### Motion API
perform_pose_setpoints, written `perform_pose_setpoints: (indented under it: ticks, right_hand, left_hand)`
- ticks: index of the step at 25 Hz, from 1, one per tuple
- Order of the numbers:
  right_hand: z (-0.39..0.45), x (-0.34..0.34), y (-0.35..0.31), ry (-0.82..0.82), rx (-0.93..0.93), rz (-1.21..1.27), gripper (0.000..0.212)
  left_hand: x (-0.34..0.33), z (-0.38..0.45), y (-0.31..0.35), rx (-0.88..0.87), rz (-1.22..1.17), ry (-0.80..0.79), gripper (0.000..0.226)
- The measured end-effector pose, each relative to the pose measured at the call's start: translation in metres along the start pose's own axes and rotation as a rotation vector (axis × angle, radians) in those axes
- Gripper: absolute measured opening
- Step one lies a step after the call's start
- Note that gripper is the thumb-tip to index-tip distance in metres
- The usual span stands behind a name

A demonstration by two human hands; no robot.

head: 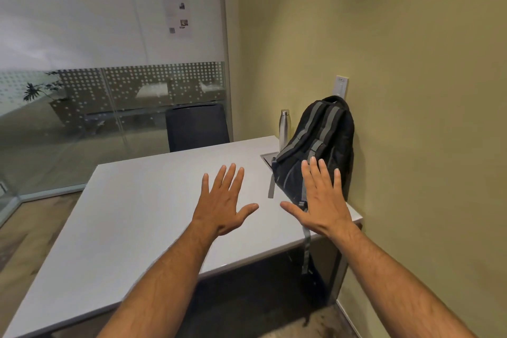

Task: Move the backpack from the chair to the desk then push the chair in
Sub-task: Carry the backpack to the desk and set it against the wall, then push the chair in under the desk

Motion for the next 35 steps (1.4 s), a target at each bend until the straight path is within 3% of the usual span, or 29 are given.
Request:
perform_pose_setpoints:
  ticks: [13, 21, 31, 35]
  right_hand:
    - [-0.161, 0.01, -0.158, -0.018, 0.063, 0.138, 0.111]
    - [-0.282, 0.028, -0.255, -0.166, 0.091, 0.232, 0.11]
    - [-0.372, 0.071, -0.447, -0.196, 0.268, 0.348, 0.106]
    - [-0.408, 0.084, -0.537, -0.217, 0.324, 0.407, 0.109]
  left_hand:
    - [0.01, -0.231, -0.075, 0.093, -0.074, -0.085, 0.1]
    - [0.009, -0.385, -0.12, 0.135, -0.057, -0.112, 0.104]
    - [0.038, -0.557, -0.242, 0.268, -0.052, -0.113, 0.099]
    - [0.046, -0.616, -0.299, 0.283, -0.069, -0.151, 0.108]
Point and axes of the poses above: each hand's wrist, its own z-axis towards the middle knuckle, its own x-axis out of the back of the hand, y = z × x, the point moved 3 cm from there along z, towards the middle knuckle, and after that the axes turned 3 degrees about -y, right-handed, at the moved point
